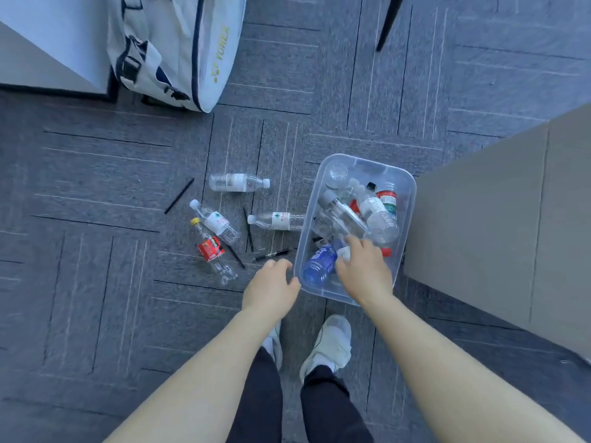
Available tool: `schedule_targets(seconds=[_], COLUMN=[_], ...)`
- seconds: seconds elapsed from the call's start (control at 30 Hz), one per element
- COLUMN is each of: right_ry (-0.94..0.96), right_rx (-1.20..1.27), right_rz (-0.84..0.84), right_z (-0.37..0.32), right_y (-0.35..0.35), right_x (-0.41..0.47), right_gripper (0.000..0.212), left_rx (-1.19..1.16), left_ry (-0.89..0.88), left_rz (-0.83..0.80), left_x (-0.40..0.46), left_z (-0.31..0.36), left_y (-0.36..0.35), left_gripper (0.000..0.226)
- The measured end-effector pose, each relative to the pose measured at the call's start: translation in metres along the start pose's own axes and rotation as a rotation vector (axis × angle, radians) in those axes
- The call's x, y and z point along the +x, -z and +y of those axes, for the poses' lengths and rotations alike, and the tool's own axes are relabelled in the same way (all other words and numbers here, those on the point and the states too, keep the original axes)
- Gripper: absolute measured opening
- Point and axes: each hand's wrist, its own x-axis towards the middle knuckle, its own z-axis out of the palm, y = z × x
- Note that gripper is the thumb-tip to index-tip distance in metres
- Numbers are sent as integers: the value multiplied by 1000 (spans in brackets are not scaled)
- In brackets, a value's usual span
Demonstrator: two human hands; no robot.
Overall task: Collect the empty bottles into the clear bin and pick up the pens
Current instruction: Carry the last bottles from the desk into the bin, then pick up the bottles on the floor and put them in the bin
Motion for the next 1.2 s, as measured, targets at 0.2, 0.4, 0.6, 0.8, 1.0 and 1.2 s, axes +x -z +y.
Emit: schedule_targets(seconds=[0.2, 0.4, 0.6, 0.8, 1.0, 1.2], right_ry=[189, 220, 160, 120, 70, 102], right_rx=[-123, -138, -240, -501, -684, -383], right_rz=[-120, -79, -92, -24, 34, 142], right_z=[-83, -155, -178, -142, -100, -115], right_y=[-2, -35, -150, -262, -313, -299], right_x=[-58, -40, 74, 194, 272, 247], right_gripper=[40, 42, 50, 70, 88, 67], left_rx=[-50, -75, -45, -37, -113, -200], left_ry=[83, 149, 112, 40, 2, 91], left_rz=[105, 158, 151, 176, 196, 140], left_x=[-43, -17, 94, 204, 264, 251], left_z=[-34, -121, -227, -295, -317, -312], left_y=[59, 93, 73, 30, -18, -27], left_gripper=[38, 35, 28, 29, 32, 29])
